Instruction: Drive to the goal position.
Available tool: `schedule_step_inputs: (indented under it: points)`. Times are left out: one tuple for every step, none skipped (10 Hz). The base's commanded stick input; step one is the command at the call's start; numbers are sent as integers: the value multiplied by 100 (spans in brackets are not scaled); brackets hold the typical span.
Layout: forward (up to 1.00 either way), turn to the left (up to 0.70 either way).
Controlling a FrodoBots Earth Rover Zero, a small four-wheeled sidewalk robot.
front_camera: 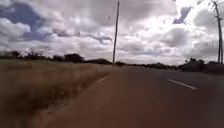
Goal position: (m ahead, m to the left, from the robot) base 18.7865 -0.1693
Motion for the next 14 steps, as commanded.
schedule_step_inputs:
  points:
    - [85, -34]
    - [85, -34]
    - [85, -33]
    - [85, -33]
    - [85, 0]
    - [85, 0]
    - [85, 0]
    - [85, 0]
    - [85, 0]
    - [85, 0]
    - [85, 0]
    - [85, 0]
    - [85, 0]
    - [85, 0]
